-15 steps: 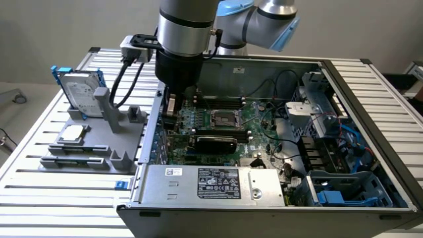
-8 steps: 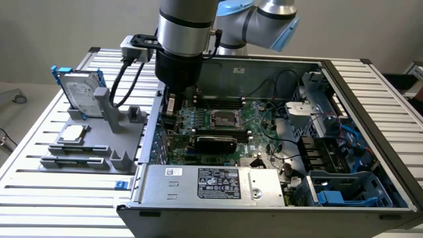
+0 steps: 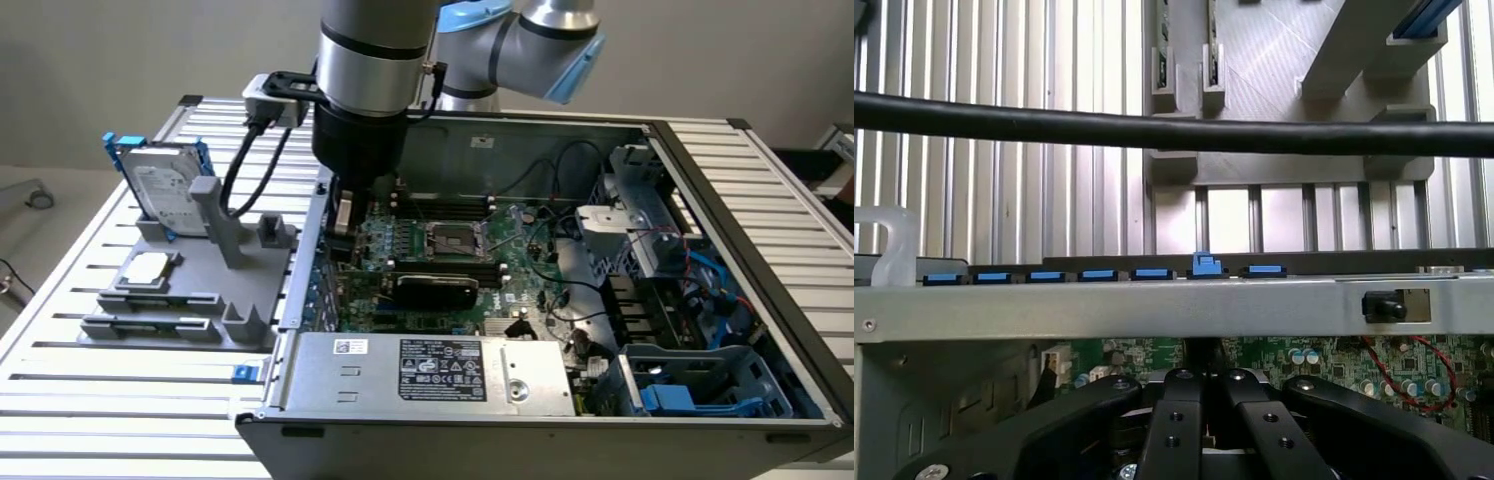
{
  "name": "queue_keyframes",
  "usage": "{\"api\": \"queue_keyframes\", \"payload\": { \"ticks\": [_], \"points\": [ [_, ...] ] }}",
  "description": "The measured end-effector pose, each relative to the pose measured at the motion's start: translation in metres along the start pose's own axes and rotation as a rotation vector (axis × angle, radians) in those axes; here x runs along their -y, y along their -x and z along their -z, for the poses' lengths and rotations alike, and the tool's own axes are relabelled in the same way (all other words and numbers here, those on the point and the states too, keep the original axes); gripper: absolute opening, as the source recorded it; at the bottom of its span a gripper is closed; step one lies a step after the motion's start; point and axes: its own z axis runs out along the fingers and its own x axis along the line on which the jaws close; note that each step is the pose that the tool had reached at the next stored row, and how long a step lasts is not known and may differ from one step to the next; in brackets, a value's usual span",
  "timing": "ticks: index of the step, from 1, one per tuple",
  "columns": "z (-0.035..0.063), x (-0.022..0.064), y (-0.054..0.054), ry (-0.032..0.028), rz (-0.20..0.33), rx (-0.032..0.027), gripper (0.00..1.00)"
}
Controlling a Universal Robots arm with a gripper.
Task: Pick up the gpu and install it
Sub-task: 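Insert the gpu into the slot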
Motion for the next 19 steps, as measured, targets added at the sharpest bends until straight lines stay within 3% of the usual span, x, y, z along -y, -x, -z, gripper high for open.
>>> {"api": "queue_keyframes", "payload": {
  "ticks": [11,19],
  "points": [
    [0.0014,-0.0006,0.0000,0.0007,-0.001,0.0004,0.13],
    [0.0091,-0.0020,-0.0006,0.0007,-0.001,0.0003,0.13]
  ]
}}
